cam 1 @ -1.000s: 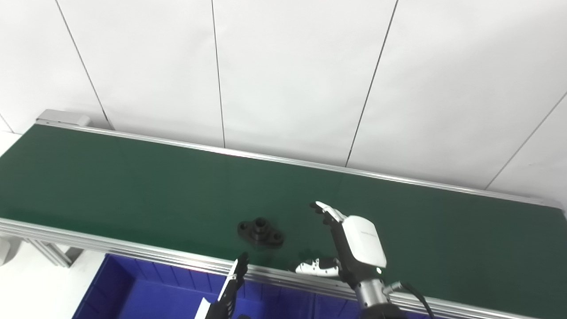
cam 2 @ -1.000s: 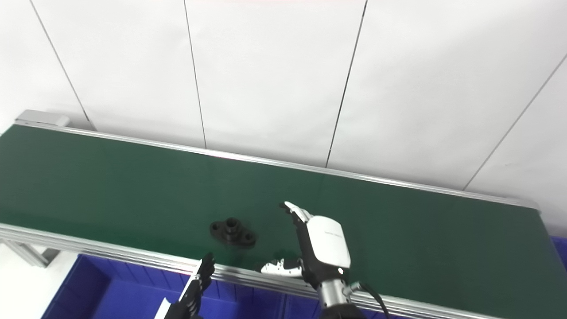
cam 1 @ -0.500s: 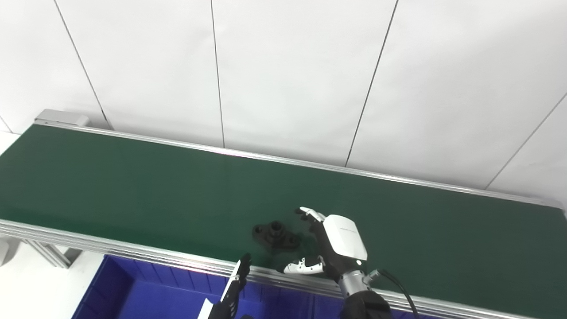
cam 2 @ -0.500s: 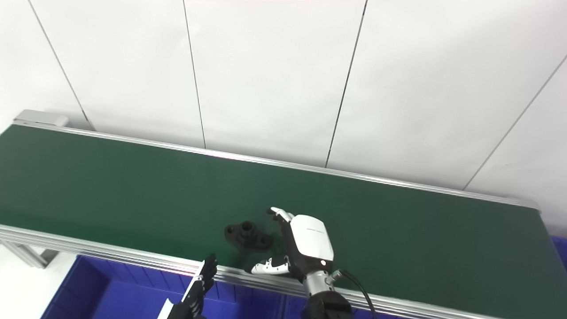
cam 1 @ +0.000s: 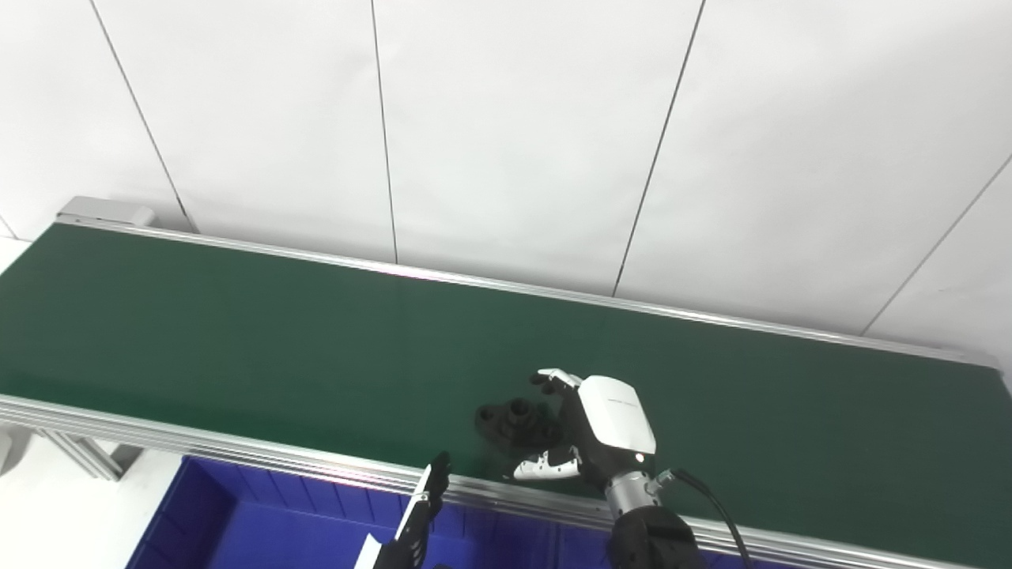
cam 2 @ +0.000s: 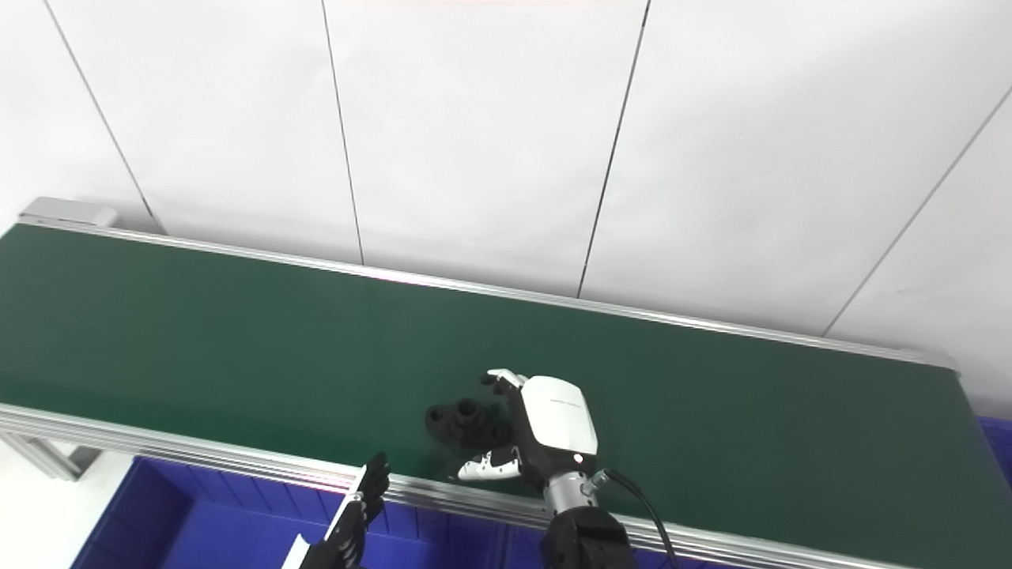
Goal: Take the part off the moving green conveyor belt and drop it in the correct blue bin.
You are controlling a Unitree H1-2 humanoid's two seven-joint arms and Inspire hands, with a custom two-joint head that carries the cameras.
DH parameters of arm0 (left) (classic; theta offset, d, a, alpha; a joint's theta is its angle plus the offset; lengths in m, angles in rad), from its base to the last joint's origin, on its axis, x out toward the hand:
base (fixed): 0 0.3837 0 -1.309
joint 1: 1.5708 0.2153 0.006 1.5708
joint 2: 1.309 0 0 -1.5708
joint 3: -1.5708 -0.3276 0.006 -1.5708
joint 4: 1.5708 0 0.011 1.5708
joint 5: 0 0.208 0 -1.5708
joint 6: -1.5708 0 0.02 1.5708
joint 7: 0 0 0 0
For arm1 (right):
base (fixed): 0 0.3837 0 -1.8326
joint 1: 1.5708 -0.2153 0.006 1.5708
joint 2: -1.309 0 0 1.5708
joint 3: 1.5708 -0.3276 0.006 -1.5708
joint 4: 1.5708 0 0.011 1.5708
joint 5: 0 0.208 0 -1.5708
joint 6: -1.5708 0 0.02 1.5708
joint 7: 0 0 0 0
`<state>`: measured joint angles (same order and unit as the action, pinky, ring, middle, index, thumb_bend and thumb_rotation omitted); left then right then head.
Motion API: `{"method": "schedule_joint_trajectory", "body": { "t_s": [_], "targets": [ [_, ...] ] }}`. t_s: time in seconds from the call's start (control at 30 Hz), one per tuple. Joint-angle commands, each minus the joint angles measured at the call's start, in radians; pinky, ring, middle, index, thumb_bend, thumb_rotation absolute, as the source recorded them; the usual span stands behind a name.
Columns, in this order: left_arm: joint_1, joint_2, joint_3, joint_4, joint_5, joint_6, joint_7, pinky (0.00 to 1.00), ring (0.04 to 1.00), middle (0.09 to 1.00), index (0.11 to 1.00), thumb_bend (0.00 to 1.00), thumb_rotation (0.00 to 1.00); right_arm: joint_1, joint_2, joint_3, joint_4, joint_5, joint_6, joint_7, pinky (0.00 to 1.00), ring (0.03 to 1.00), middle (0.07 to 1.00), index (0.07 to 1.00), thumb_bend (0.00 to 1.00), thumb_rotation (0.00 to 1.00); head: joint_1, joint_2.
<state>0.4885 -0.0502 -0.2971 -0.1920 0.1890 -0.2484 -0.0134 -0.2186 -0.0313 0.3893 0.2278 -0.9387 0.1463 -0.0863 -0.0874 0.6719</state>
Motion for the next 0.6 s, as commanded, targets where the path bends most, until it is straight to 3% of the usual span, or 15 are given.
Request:
{"method": "schedule_joint_trajectory", "body": {
  "t_s": [0.0,0.1,0.13,0.17,0.27,0.37,0.4,0.47,0.57],
  "targets": [
    [0.009,-0.005,-0.006,-0.031,-0.014,-0.007,-0.004,1.0,1.0,1.0,1.0,0.76,0.98,-0.015,0.013,0.017,0.005,0.016,0.008,0.004,0.37,0.474,0.696,0.751,0.89,0.29,0.0,0.0],
    [0.012,-0.004,-0.008,-0.036,-0.01,-0.002,-0.003,1.0,0.998,1.0,1.0,0.75,0.98,-0.017,0.016,0.022,0.011,0.023,0.015,0.001,0.33,0.435,0.641,0.677,0.82,0.19,-0.003,0.005],
    [0.012,-0.003,-0.008,-0.038,-0.008,0.0,-0.002,1.0,0.997,1.0,1.0,0.75,0.98,-0.019,0.015,0.024,0.017,0.024,0.014,-0.001,0.33,0.425,0.591,0.642,0.79,0.16,-0.004,0.007],
    [0.013,-0.003,-0.008,-0.04,-0.006,0.002,-0.002,1.0,0.995,1.0,1.0,0.76,0.99,-0.02,0.013,0.028,0.022,0.021,0.014,-0.003,0.26,0.333,0.453,0.551,0.63,0.14,-0.005,0.009],
    [0.013,-0.002,-0.008,-0.043,-0.007,0.005,-0.002,1.0,0.993,1.0,1.0,0.76,1.0,-0.019,0.004,0.042,0.03,0.004,0.033,0.005,0.15,0.207,0.304,0.492,0.53,0.12,-0.006,0.012],
    [0.011,0.0,-0.007,-0.041,-0.009,0.005,-0.002,1.0,0.991,1.0,1.0,0.76,1.0,-0.016,0.001,0.049,0.03,0.004,0.071,0.029,0.15,0.216,0.313,0.486,0.52,0.12,-0.01,0.015],
    [0.011,0.001,-0.006,-0.041,-0.01,0.005,-0.003,1.0,0.993,1.0,1.0,0.75,1.0,-0.015,0.0,0.053,0.033,0.004,0.079,0.028,0.18,0.252,0.42,0.484,0.53,0.04,-0.011,0.016],
    [0.009,0.004,-0.006,-0.042,-0.011,0.008,-0.005,1.0,0.994,1.0,1.0,0.76,1.0,-0.014,-0.002,0.058,0.041,0.003,0.089,0.024,0.19,0.266,0.455,0.484,0.53,0.01,-0.014,0.017],
    [0.007,0.007,-0.005,-0.043,-0.01,0.011,-0.006,1.0,0.993,1.0,1.0,0.77,1.0,-0.011,-0.003,0.062,0.047,0.005,0.102,0.029,0.23,0.313,0.408,0.514,0.52,0.0,-0.016,0.018]
  ]
}}
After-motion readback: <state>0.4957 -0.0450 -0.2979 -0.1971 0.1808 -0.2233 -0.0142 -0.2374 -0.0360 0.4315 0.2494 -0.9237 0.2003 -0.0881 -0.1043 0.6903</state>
